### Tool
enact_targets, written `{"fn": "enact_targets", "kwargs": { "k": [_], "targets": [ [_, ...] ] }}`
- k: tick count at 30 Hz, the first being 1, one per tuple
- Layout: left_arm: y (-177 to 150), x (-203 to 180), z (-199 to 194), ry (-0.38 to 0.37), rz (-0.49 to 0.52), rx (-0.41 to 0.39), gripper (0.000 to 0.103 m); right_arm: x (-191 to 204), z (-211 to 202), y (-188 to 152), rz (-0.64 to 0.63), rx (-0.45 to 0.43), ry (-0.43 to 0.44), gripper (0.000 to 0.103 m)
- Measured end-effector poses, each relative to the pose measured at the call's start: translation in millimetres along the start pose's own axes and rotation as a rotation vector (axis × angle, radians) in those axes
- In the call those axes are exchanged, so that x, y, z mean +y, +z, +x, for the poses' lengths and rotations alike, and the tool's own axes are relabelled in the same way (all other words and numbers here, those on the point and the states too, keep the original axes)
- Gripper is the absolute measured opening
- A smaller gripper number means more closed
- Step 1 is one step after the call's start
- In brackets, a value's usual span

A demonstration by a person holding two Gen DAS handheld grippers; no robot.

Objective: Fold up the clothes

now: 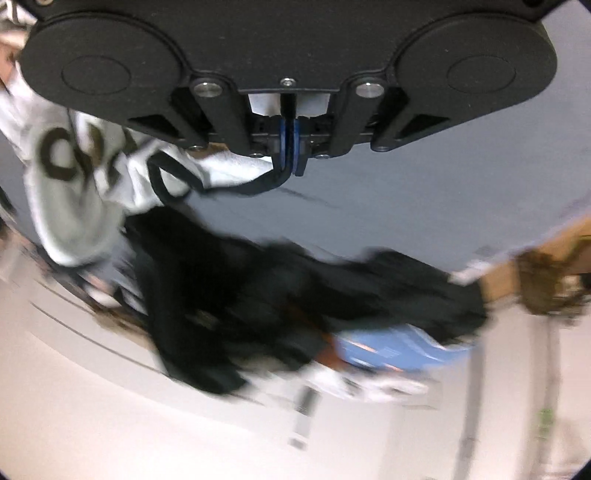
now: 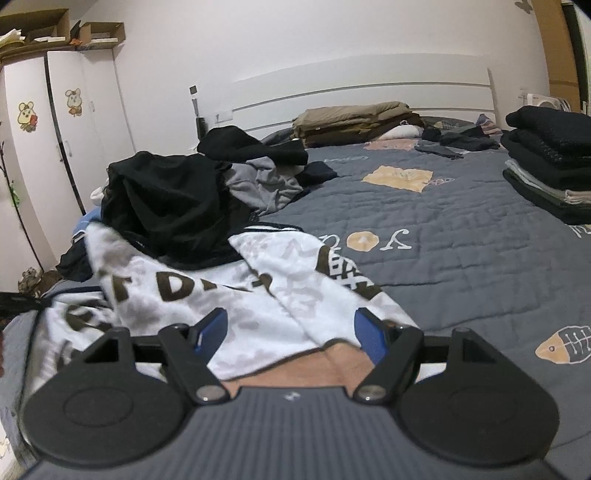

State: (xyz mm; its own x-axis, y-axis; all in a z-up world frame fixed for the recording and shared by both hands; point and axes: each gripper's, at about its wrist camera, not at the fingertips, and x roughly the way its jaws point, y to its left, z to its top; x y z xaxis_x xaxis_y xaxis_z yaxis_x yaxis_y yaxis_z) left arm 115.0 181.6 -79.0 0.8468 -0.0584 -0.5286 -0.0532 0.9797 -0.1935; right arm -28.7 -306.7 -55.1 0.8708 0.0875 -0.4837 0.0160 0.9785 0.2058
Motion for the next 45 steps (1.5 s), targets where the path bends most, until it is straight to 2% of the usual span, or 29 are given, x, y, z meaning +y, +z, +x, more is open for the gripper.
{"fn": "enact_targets", "kwargs": {
  "k": [2,3,6,8,10,12,14,16,21,24,28,31,35,37,38,39,41,45],
  "targets": [
    [5.9,22.9,-5.5,0.07,-0.064,-0.018,0.004,-3.4,-0.6,1.0,0.003,-0.003,-0.007,0.075],
    [5.8,29.5,-3.1,0.083,-0.069,0.0,0.004,-5.1,-0.2,1.6,0.004,-0.002,-0.01,0.075],
    [-1.9,39.0,6.9,0.107,-0.063,0.068,0.006,-12.6,1.2,3.1,-0.002,0.004,-0.035,0.075],
    [-3.5,38.7,8.3,0.1,-0.07,0.081,0.006,-18.6,1.4,4.5,-0.005,0.006,-0.054,0.075],
    [-1.0,34.0,5.1,0.066,-0.063,0.079,0.015,-26.9,-0.1,6.7,-0.008,0.003,-0.078,0.075],
    [0.3,24.9,-1.5,0.018,-0.04,0.063,0.043,-39.2,-1.9,8.5,-0.012,0.005,-0.116,0.075],
    [-1.9,14.3,-9.2,-0.037,-0.017,0.047,0.052,-54.1,-3.1,9.4,-0.012,0.01,-0.157,0.075],
    [-6.0,1.0,-16.5,-0.096,0.005,0.049,0.052,-74.1,-5.8,8.8,0.018,0.025,-0.198,0.075],
    [-21.1,-38.8,-30.5,-0.218,0.076,0.06,0.052,-114.2,-2.9,-1.6,0.102,0.065,-0.237,0.076],
    [-30.0,-55.2,-31.2,-0.243,0.102,0.077,0.053,-129.3,10.9,-13.7,0.148,0.108,-0.254,0.076],
    [-38.1,-65.2,-36.2,-0.252,0.104,0.088,0.053,-128.7,34.0,-29.5,0.193,0.179,-0.181,0.076],
    [-40.9,-70.6,-41.4,-0.264,0.074,0.088,0.055,-116.3,49.7,-39.2,0.158,0.219,-0.143,0.076],
    [-48.4,-78.2,-48.2,-0.275,0.073,0.087,0.058,-113.9,64.9,-55.1,0.185,0.261,-0.177,0.075],
    [-53.2,-80.1,-49.7,-0.27,0.061,0.094,0.058,-113.7,67.6,-59.1,0.212,0.262,-0.191,0.07],
    [-55.7,-80.3,-50.3,-0.268,0.047,0.098,0.058,-111.8,67.1,-58.5,0.21,0.253,-0.181,0.056],
    [-58.8,-80.5,-51.1,-0.269,0.031,0.103,0.058,-110.0,66.4,-57.6,0.212,0.245,-0.169,0.033],
    [-67.1,-80.5,-54.3,-0.272,-0.012,0.115,0.058,-103.6,63.2,-51.6,0.232,0.235,-0.126,0.014],
    [-79.5,-87.1,-61.1,-0.293,-0.042,0.132,0.058,-83.3,53.6,-37.6,0.216,0.196,-0.059,0.009]
  ]
}}
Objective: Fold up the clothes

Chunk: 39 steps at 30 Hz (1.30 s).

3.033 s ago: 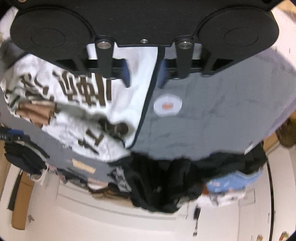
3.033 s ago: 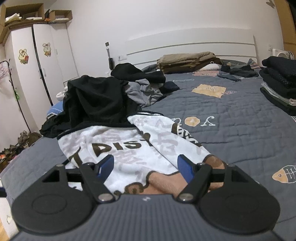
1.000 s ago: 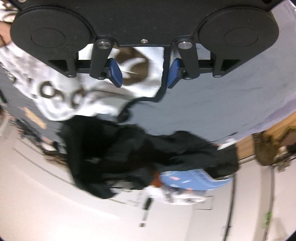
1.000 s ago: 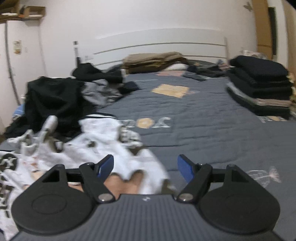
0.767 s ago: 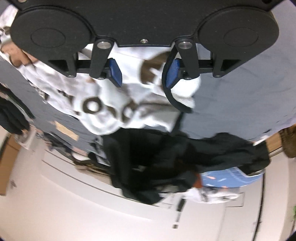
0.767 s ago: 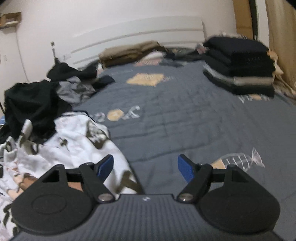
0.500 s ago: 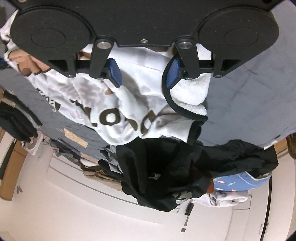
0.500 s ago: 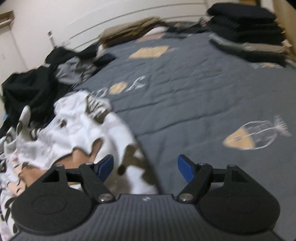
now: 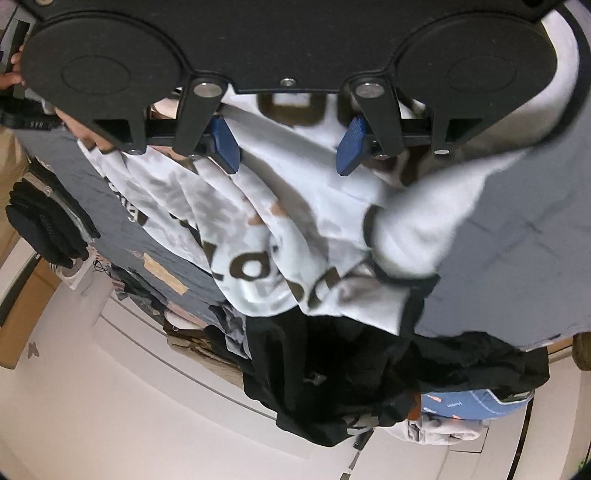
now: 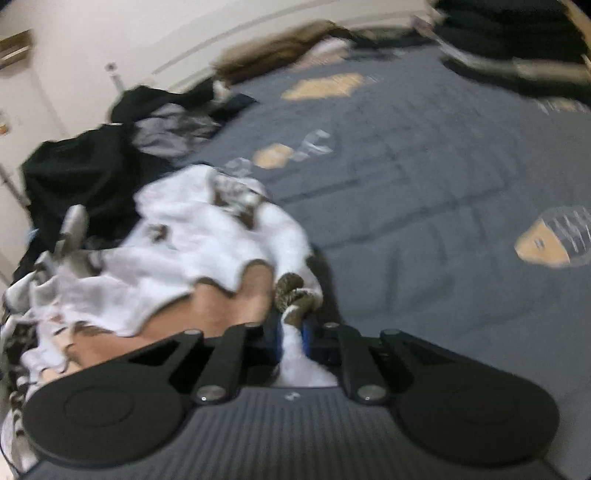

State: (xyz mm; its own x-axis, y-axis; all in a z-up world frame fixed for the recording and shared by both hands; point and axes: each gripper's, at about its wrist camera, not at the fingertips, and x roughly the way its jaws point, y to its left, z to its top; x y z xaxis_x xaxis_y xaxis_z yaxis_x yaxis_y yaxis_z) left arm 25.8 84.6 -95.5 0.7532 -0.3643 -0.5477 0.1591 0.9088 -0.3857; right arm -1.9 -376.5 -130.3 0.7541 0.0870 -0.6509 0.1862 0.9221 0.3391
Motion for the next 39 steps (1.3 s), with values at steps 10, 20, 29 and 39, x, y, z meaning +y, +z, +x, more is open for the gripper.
{"fn": "enact_targets", "kwargs": {
  "k": [10,20,29,39],
  "targets": [
    [0.1,-21.9,-1.5,-0.048,0.04,-0.011,0.058,108.3,-44.6,-24.6,-0.361,-0.012,0.321,0.008],
    [2.9,-26.3,6.5,-0.059,0.053,0.005,0.058,182.5,-36.9,-93.5,-0.804,0.28,0.482,0.018],
    [7.1,-24.9,5.0,-0.076,0.031,0.001,0.058,132.0,-73.0,-10.5,-0.482,0.002,0.561,0.07],
    [5.4,-26.3,6.1,-0.085,0.04,0.016,0.059,49.2,5.5,-2.8,-0.216,0.042,0.116,0.07]
  ]
}}
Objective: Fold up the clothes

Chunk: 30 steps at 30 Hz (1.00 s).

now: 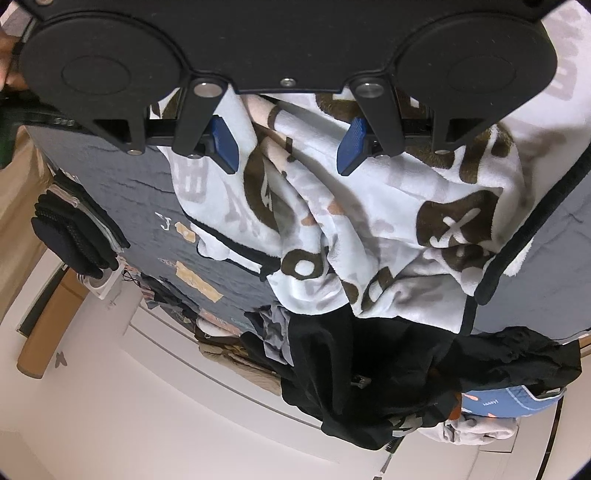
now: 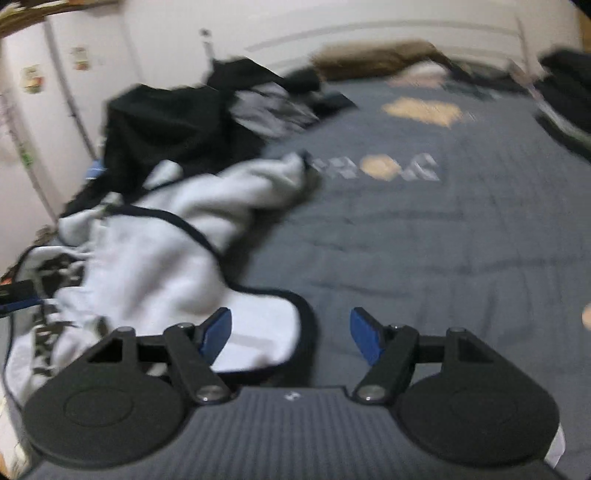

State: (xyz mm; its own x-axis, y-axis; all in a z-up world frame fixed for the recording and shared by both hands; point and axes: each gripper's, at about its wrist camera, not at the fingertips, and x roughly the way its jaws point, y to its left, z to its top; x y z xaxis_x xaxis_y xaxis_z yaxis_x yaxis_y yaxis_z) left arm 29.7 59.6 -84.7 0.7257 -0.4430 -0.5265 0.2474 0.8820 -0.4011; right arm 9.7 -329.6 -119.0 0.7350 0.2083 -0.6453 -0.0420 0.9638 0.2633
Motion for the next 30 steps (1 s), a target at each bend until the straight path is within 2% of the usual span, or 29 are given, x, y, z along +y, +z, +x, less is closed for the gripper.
{"fn": "enact_targets", "kwargs": {
  "k": [5,7,8,10,11,12,13,19,23,28,30],
  "targets": [
    [-1.1,0.0,1.7,-0.003,-0.004,0.011,0.059,-11.9,31.0,-12.9,0.121,0.112,0.027,0.07],
    [-1.2,-0.9,1.3,-0.006,0.001,0.011,0.059,-9.1,35.1,-16.5,0.112,0.099,0.032,0.069],
    [-1.2,-1.1,1.1,-0.008,0.003,0.01,0.059,-7.6,36.5,-17.3,0.108,0.095,0.038,0.063],
    [-0.8,-0.4,2.1,-0.005,0.001,0.012,0.059,-9.4,37.4,-18.1,0.128,0.101,0.076,0.036],
    [-0.5,-0.1,2.6,-0.004,-0.001,0.013,0.059,-8.8,37.2,-16.5,0.141,0.106,0.095,0.016],
    [-0.5,0.3,3.0,-0.003,-0.003,0.013,0.059,-8.2,36.9,-14.9,0.153,0.11,0.114,0.01],
    [-0.6,0.7,3.4,-0.003,-0.006,0.014,0.059,-7.4,36.0,-13.3,0.162,0.112,0.131,0.009],
    [0.8,-1.3,3.8,-0.005,0.0,0.009,0.059,-4.6,5.1,6.1,0.182,-0.016,0.137,0.006],
    [2.9,-1.5,3.1,-0.013,-0.003,0.005,0.059,-18.8,-39.8,23.8,0.23,-0.167,0.121,0.006],
    [4.8,-2.8,0.6,-0.031,-0.009,0.002,0.059,-49.8,-116.5,26.1,0.311,-0.364,0.024,0.006],
    [5.0,-5.1,-1.1,-0.038,-0.006,0.0,0.059,-70.6,-148.5,20.4,0.37,-0.45,-0.045,0.005]
  ]
}}
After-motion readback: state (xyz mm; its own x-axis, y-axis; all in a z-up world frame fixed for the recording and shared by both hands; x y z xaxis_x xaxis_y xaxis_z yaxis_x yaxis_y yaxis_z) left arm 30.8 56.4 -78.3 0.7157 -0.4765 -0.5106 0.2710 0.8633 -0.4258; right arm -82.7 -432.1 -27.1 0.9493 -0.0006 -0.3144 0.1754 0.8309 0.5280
